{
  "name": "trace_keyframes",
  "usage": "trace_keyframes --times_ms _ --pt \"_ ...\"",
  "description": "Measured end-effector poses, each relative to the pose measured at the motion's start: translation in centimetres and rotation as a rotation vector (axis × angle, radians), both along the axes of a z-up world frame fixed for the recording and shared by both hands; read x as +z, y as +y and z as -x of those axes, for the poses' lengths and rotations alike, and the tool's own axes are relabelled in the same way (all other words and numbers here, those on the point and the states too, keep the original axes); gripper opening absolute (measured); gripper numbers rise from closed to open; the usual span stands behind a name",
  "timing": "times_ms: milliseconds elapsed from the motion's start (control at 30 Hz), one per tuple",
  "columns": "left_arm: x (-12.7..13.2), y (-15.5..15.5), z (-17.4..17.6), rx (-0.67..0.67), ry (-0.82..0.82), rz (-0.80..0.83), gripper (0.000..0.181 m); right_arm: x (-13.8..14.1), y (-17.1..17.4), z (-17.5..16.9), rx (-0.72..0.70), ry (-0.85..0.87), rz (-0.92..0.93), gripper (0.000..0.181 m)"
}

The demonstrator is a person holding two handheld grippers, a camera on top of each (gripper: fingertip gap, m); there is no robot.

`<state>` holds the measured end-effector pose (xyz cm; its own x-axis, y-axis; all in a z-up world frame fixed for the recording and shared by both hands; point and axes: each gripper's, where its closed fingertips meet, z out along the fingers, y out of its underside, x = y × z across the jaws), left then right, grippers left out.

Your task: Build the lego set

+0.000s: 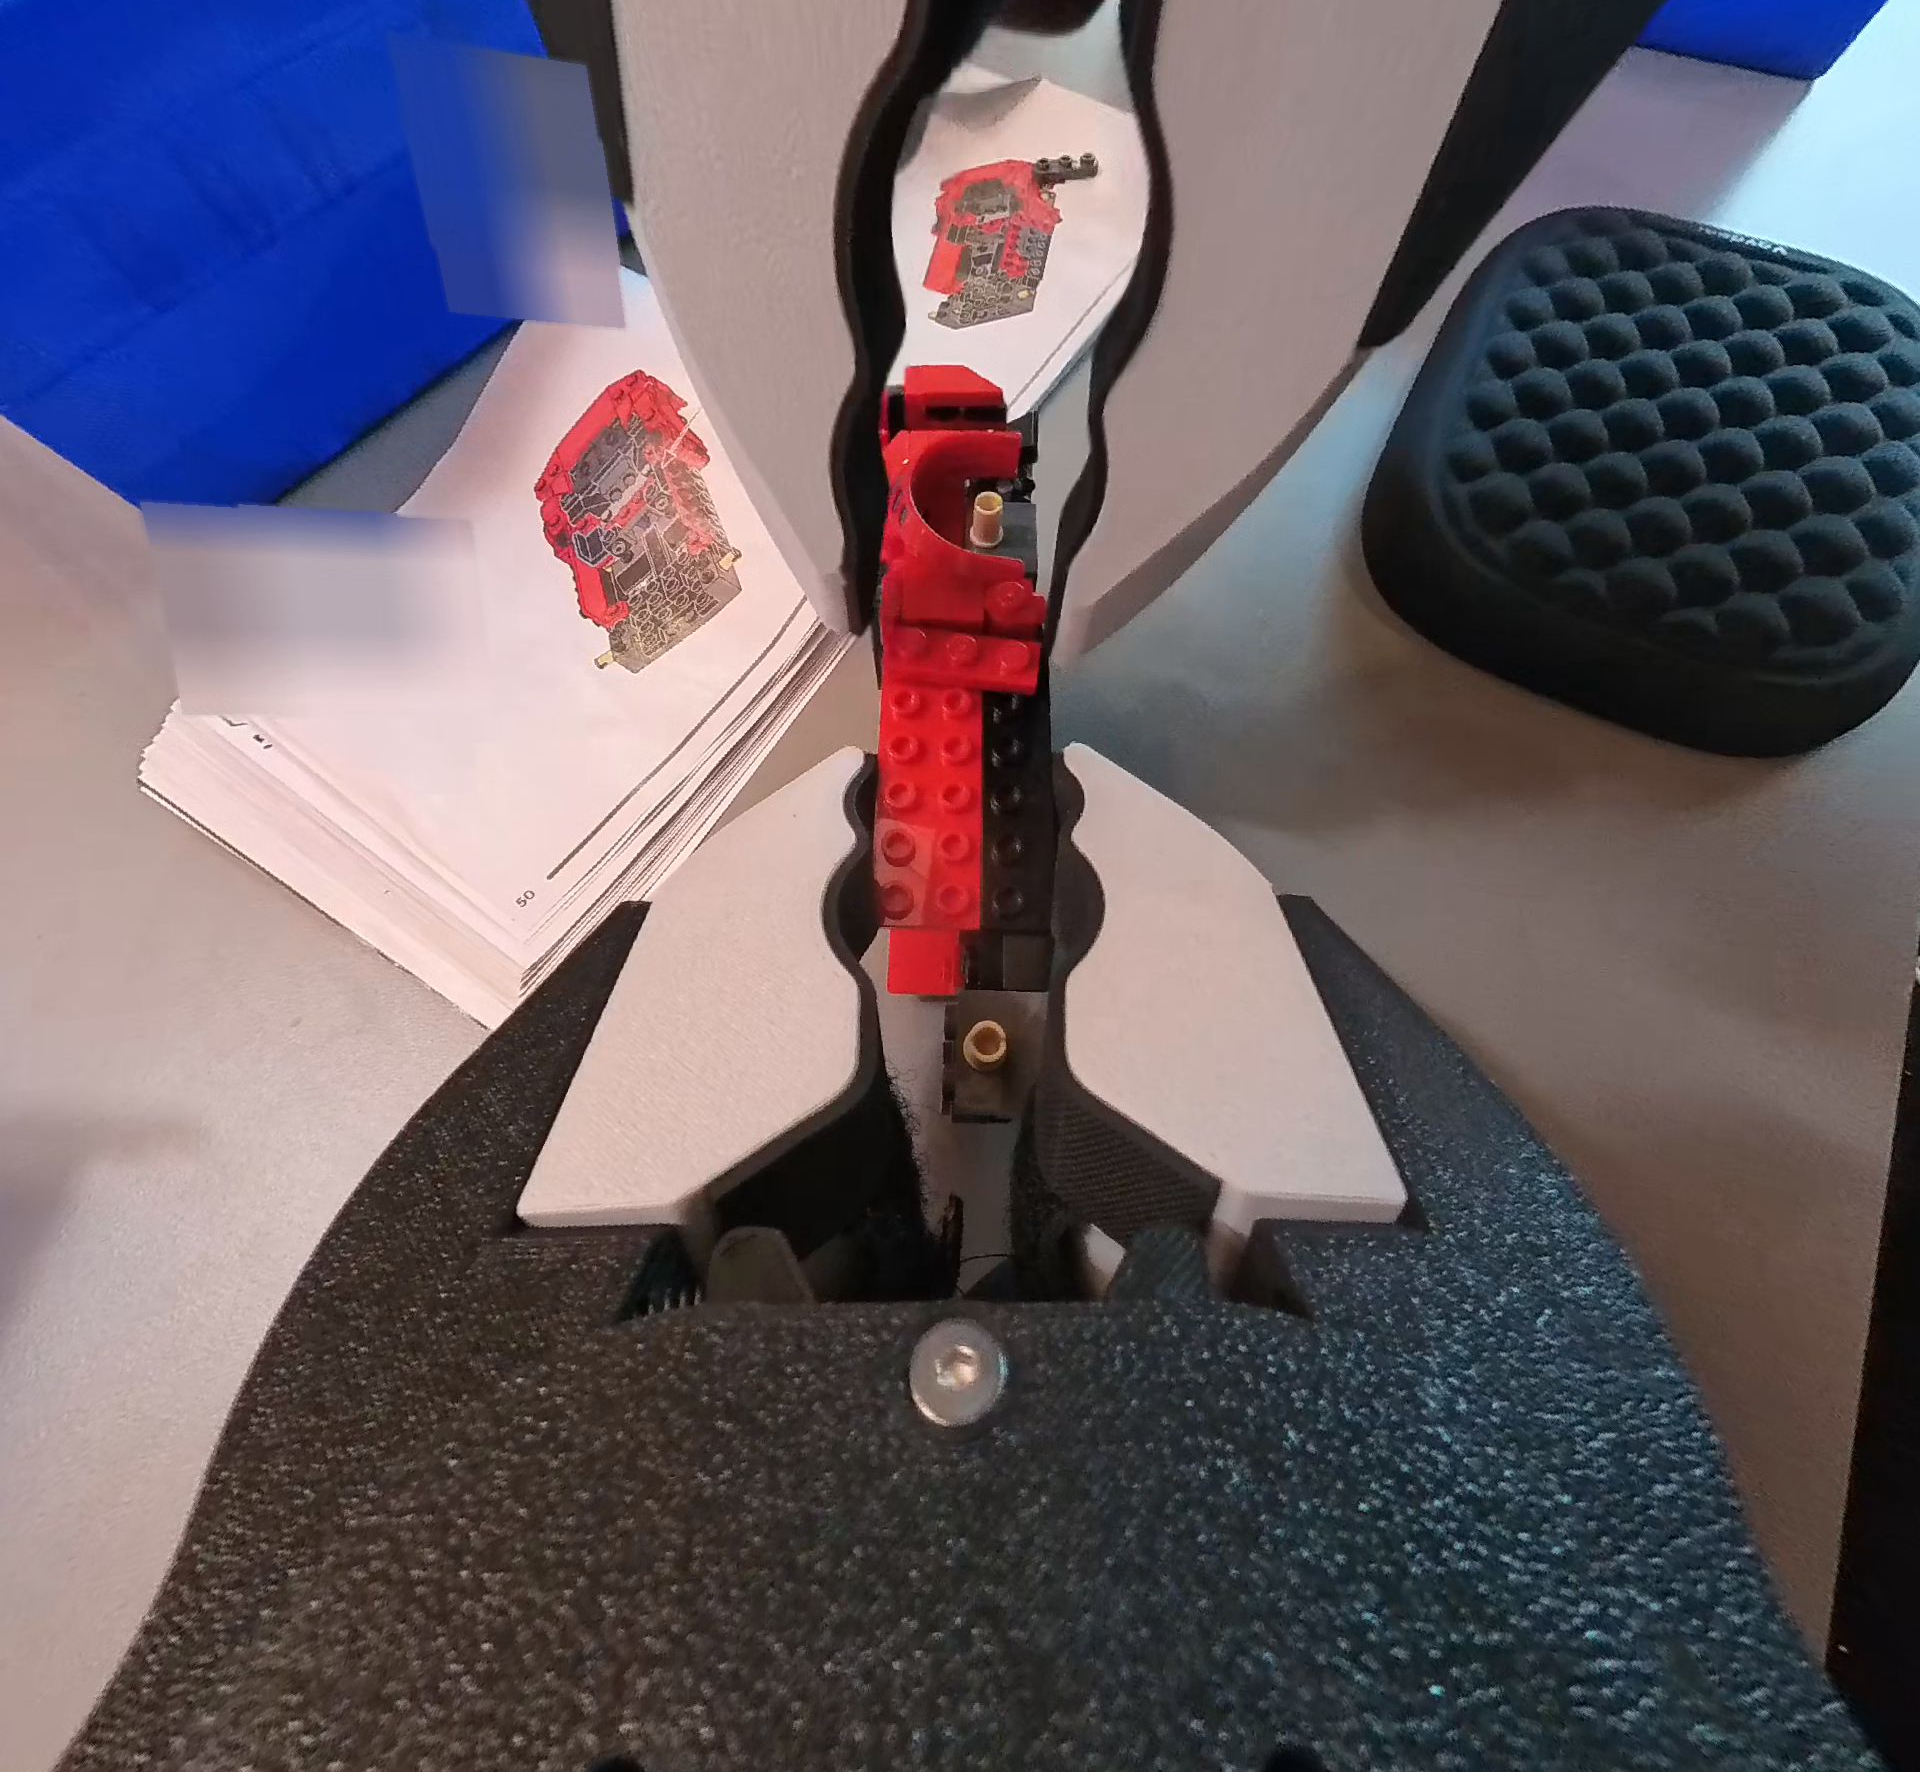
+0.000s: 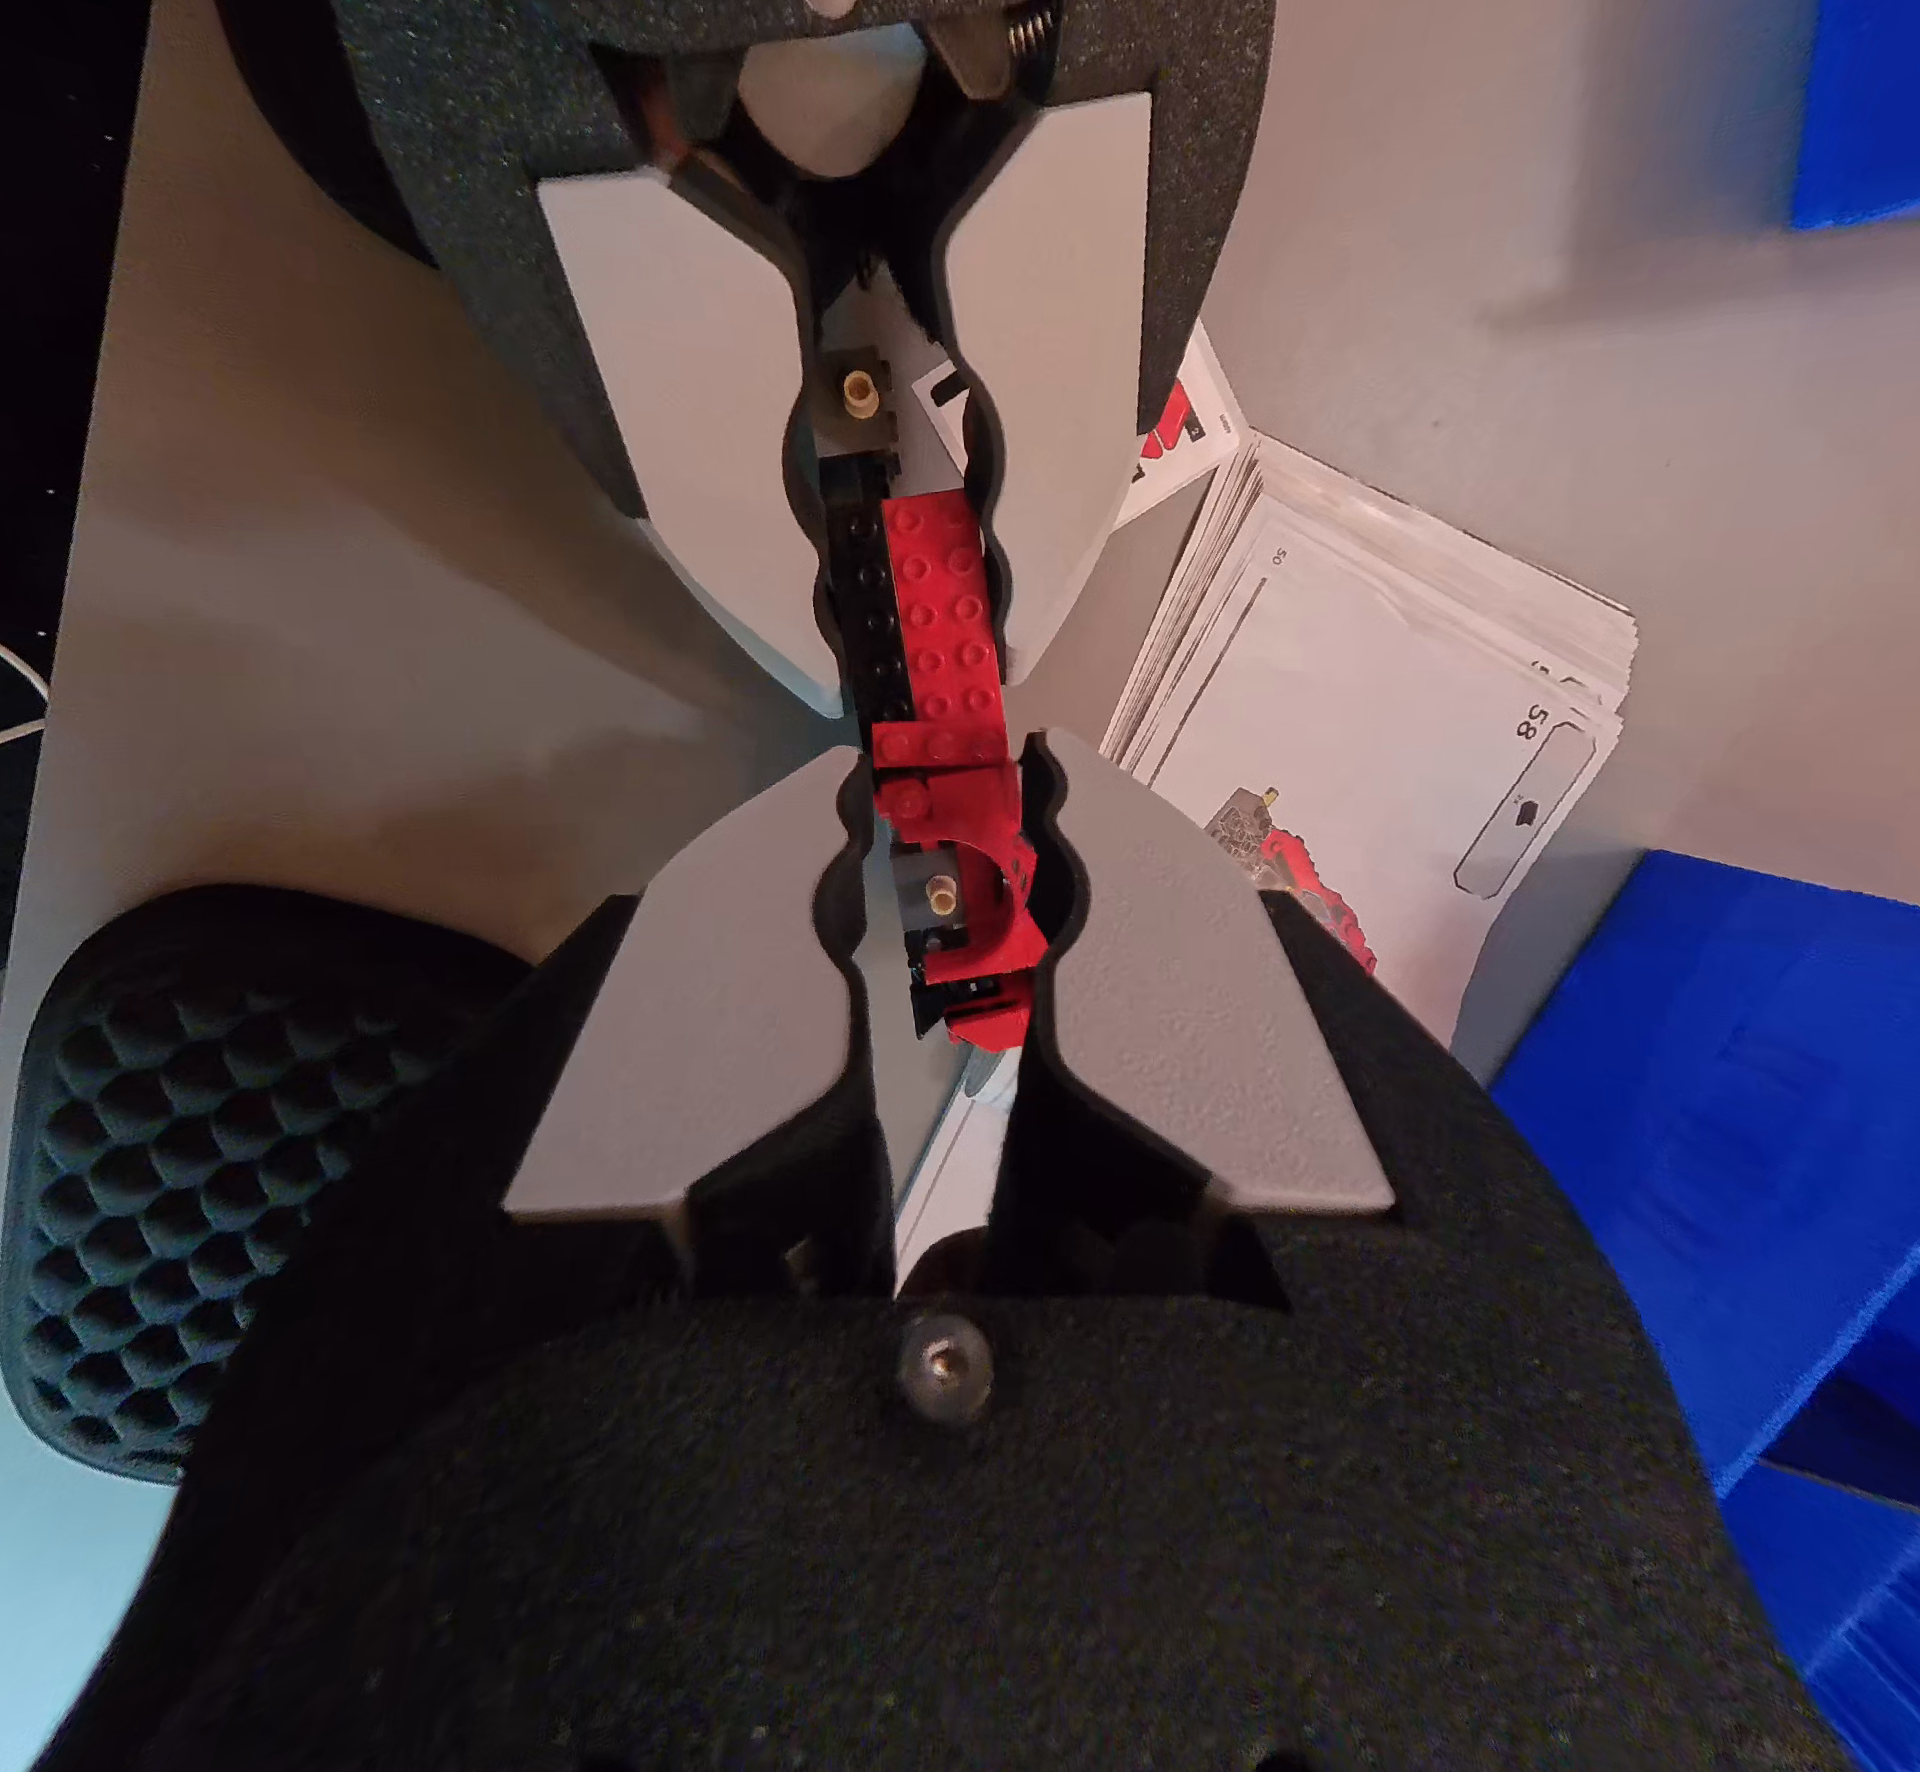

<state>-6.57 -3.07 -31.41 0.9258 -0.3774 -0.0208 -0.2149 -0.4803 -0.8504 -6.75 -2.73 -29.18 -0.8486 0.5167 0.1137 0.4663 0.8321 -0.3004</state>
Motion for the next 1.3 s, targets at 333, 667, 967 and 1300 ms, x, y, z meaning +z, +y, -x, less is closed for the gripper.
trace_keyframes --times_ms 333,667,967,1300 --pt "0.0 0.0 0.0 0.000 -0.001 0.001 0.030 0.0 -0.7 0.1 -0.052 -0.001 0.034 0.001" --pt "0.0 0.0 0.0 -0.002 -0.004 0.002 0.030 0.4 -0.4 0.2 -0.057 0.000 0.065 0.002" --pt "0.0 0.0 0.0 -0.002 -0.005 0.003 0.030 0.3 0.1 0.3 -0.079 -0.002 0.034 0.002" --pt "0.0 0.0 0.0 -0.003 -0.004 0.003 0.030 0.0 0.1 0.0 -0.095 -0.045 -0.020 0.001"
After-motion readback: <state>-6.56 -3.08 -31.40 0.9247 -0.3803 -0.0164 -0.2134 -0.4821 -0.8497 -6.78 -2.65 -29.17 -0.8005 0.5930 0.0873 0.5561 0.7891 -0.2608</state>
